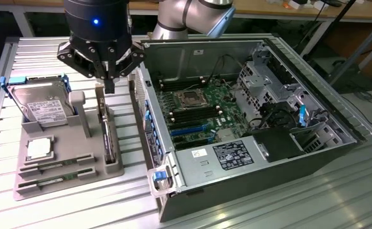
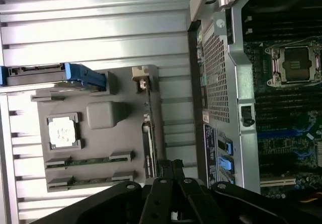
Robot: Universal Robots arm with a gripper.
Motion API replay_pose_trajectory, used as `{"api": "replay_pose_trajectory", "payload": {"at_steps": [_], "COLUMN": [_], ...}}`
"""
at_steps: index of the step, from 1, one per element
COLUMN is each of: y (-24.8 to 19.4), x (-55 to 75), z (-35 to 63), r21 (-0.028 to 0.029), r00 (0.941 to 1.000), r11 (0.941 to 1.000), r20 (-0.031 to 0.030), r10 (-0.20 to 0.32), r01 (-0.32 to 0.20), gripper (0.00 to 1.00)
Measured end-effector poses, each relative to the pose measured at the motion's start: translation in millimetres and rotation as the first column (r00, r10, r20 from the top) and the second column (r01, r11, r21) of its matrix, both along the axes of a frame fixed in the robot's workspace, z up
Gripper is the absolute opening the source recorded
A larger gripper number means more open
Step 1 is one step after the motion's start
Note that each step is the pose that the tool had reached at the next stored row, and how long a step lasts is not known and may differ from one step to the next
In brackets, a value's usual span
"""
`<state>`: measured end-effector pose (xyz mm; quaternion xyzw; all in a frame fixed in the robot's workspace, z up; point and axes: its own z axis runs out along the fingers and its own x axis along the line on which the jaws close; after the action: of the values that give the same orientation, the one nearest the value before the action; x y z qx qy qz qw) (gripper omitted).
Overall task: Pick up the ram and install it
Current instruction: 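Reach for the ram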
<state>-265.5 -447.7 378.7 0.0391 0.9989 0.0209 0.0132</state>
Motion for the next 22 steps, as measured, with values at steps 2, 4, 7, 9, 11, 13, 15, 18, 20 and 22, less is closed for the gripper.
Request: {"api": "replay_pose_trajectory", "payload": {"at_steps": [2, 4, 7, 9, 11, 13, 15, 18, 20, 22], "y": [-7.1, -14.4, -20.0, -26.1, -30.6, -33.5, -39.4, -47.2, -53.3, -56.6], "x": [-7.1, -16.3, -26.9, -40.6, -51.1, -57.5, -69.8, -84.2, -93.3, -96.0], "z": [-0.8, -2.8, -6.9, -13.6, -18.9, -22.2, -28.6, -36.8, -43.3, -45.5], "r21": [-0.0001, -0.0002, -0.0001, -0.0001, -0.0002, -0.0001, -0.0001, -0.0001, 0.0000, 0.0002], "r00": [1.0000, 1.0000, 1.0000, 1.0000, 1.0000, 1.0000, 1.0000, 1.0000, 1.0000, 1.0000], "r11": [1.0000, 1.0000, 1.0000, 1.0000, 1.0000, 1.0000, 1.0000, 1.0000, 1.0000, 1.0000], "r20": [-0.0001, -0.0001, -0.0001, -0.0002, -0.0002, -0.0001, 0.0000, -0.0001, 0.0000, -0.0001], "r10": [0.000, 0.000, 0.000, 0.000, 0.000, 0.000, 0.000, 0.000, 0.000, 0.000], "r01": [0.000, 0.000, 0.000, 0.000, 0.000, 0.000, 0.000, 0.000, 0.000, 0.000], "gripper": [0.10, 0.10, 0.10, 0.10, 0.10, 0.10, 0.10, 0.10, 0.10, 0.10]}}
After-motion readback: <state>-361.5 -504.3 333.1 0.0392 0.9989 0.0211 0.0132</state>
